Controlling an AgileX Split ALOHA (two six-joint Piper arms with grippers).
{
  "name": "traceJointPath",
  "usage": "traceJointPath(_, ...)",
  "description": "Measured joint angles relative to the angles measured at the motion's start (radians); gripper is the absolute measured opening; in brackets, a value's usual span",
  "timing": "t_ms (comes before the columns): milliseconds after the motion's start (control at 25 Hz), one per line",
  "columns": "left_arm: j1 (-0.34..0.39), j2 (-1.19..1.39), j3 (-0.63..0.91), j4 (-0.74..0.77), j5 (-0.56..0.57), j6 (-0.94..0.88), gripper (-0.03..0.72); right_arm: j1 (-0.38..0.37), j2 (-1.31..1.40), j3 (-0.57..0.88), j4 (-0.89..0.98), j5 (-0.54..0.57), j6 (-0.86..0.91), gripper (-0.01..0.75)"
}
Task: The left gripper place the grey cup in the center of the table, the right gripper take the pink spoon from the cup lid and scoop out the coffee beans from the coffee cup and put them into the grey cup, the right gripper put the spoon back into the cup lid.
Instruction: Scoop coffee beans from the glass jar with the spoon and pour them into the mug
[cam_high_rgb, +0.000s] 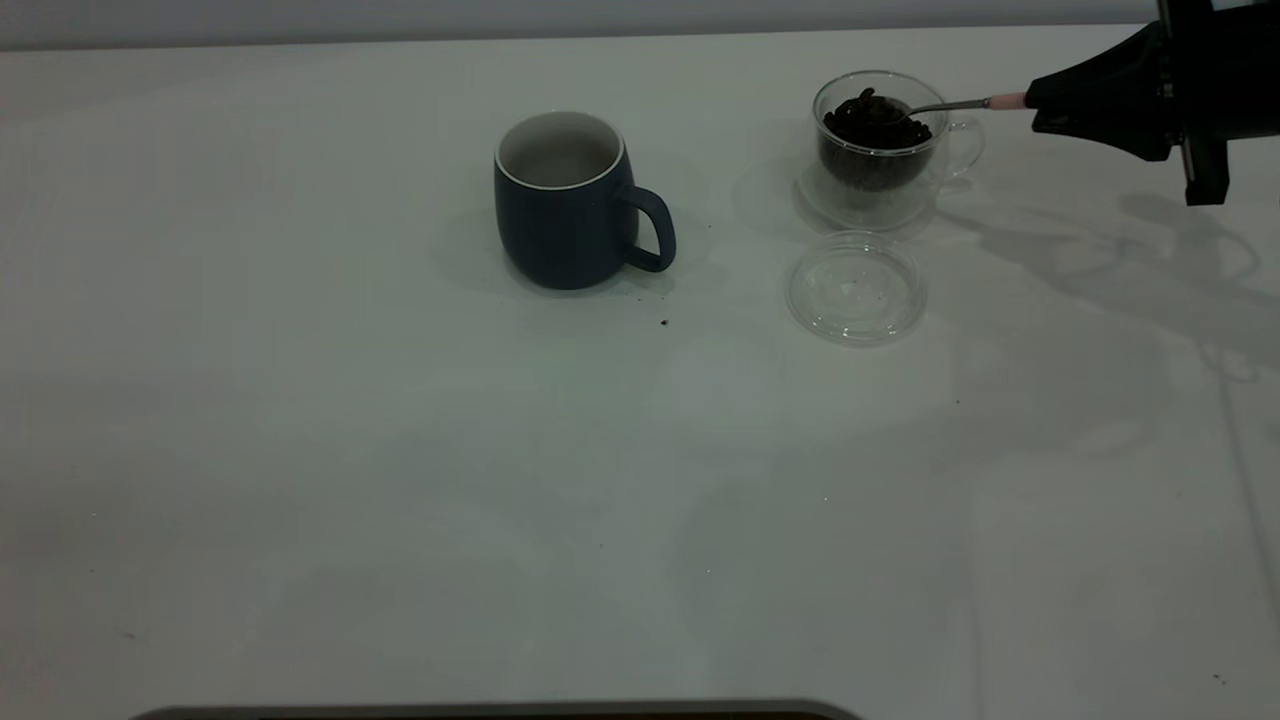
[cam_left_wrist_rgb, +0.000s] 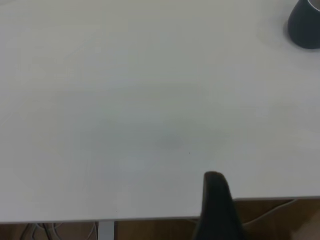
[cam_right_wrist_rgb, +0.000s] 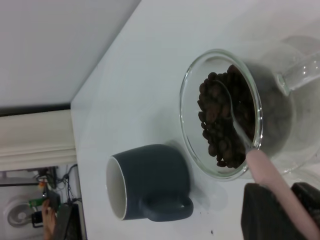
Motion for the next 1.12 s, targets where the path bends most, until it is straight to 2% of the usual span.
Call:
traceJointPath(440,0.0,0.0,0.0,0.0,0.0,0.002,0.567,-0.01,0.0,0.0,-0.028,0.01,0.058,0.106)
traceJointPath(880,0.0,0.0,0.0,0.0,0.0,0.002,0.567,-0.014,0.0,0.0,0.001,0.095,0.075,0.106)
traceJointPath(1120,0.0,0.0,0.0,0.0,0.0,0.002,0.567,-0.03,0.0,0.0,-0.041,0.088,0.153,0.106)
